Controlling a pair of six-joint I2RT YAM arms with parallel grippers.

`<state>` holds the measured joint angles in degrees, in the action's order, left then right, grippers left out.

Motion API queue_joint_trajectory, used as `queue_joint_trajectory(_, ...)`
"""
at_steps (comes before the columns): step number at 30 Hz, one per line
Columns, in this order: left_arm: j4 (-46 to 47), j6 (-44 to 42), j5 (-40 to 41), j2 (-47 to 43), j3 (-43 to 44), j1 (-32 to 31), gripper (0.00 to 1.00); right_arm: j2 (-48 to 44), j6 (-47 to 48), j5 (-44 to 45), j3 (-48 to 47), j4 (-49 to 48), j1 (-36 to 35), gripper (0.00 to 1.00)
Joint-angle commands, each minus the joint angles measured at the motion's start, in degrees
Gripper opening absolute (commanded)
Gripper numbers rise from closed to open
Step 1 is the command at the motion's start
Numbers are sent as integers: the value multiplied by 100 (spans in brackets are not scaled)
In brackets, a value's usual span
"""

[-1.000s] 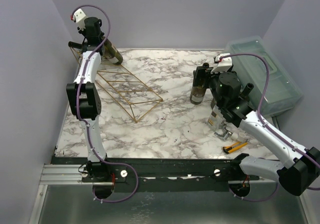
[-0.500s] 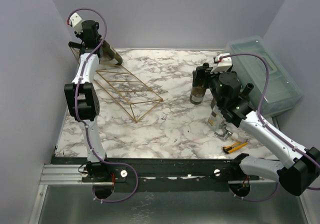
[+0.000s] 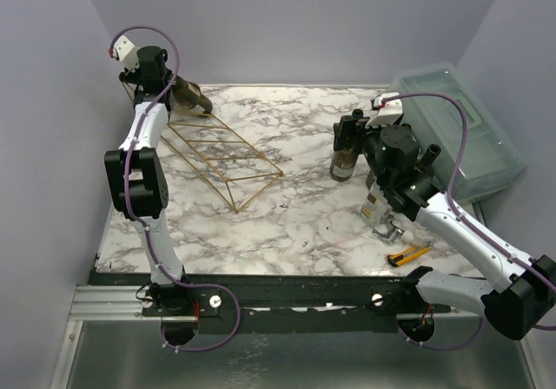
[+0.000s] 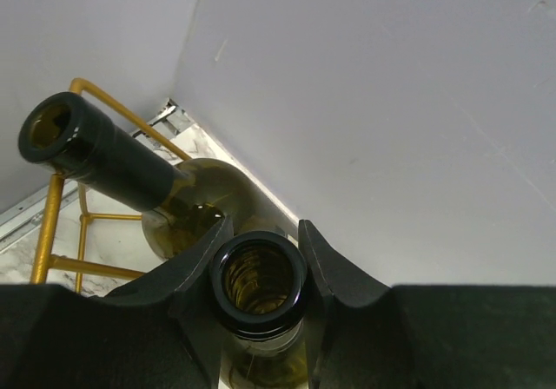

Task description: Put the wine bottle on the wine rack

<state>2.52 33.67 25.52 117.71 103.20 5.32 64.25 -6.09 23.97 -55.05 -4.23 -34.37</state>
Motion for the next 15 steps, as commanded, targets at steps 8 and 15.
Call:
queue_joint_trajectory(8, 154, 200, 46, -564, -788, 186, 8, -51, -134, -202, 98, -30, 47, 100)
queue_joint_trajectory(15, 62, 592, -584, -482, -902, 334, 22, -106, -168, -253, 125, -25, 45, 100)
